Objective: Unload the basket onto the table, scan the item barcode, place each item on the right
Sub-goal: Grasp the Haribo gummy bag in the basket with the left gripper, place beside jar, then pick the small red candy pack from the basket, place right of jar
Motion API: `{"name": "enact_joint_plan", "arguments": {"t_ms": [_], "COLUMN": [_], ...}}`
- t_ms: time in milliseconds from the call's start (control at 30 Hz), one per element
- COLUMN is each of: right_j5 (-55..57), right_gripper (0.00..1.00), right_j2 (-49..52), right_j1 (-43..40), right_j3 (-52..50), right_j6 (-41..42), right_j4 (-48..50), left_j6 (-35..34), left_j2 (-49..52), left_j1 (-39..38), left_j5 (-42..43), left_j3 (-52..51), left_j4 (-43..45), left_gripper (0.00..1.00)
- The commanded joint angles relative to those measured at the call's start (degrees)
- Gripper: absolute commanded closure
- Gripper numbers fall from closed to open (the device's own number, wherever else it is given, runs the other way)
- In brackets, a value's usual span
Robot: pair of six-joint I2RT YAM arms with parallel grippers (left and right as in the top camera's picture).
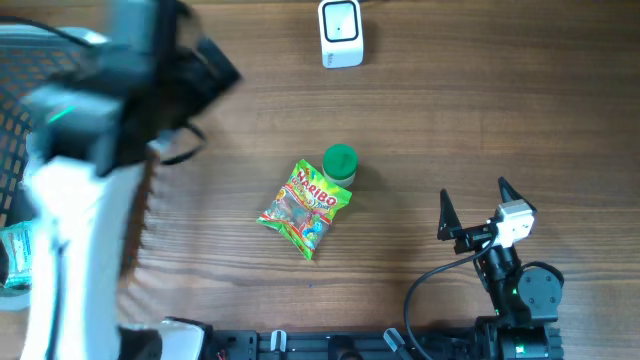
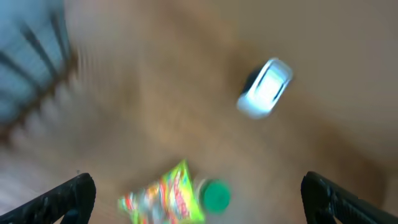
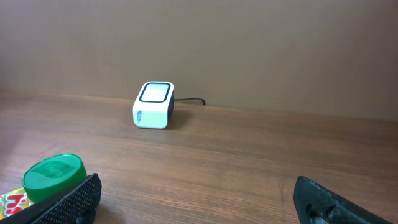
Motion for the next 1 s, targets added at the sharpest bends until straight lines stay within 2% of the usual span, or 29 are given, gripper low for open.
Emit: {"name": "enact_joint_plan", "arguments": {"t_ms": [0,33,133,233,367,467,633,767,967], "right_j5": [0.52,0.52,0.52,0.52,0.52,0.52,0.52,0.52,0.52], "right_gripper": [0.00,0.00,0.00,0.00,0.00,0.00,0.00,0.00,0.00], "right_j2": [-0.26,-0.26,-0.24,-0.26,-0.24,-0.26,-0.26,-0.26,-0.26], "right_j1": [0.33,0.33,0.33,0.33,0.33,0.33,0.33,0.33,0.33], "right_j3": [-0.07,-0.07,-0.07,-0.07,-0.07,-0.07,-0.07,-0.07,-0.07], "right_j6": [0.28,0.33,0.31,0.31,0.33,0.31,0.33,0.33,0.31], "right_j4": [0.31,0.31,0.31,0.31,0.31,0.31,0.31,0.31,0.31], "left_j6": [-1.09,-7.54,-17.44,-17.64,-17.68,-17.62,-19.12,-19.10,-18.82], "left_j2": [-2.89,-3.34,-2.75,-0.50,5.31,10.73,19.15,24.61,25.42], "left_j1": [6.47,11.26,23.56,37.31,48.81,51.12,51.06,50.97,50.97], "left_j5": [-17.57,-18.60,-15.85,-8.55,-1.36,1.81,2.29,2.29,2.29], "left_j3": [4.17,4.17,4.07,4.07,4.02,2.45,-7.76,-19.45,-35.10], "left_j4": [-1.09,-3.39,-8.02,-8.92,-11.65,-13.35,-11.34,-5.22,8.00], "left_gripper": [0.00,0.00,0.00,0.00,0.00,0.00,0.01,0.05,0.03]}}
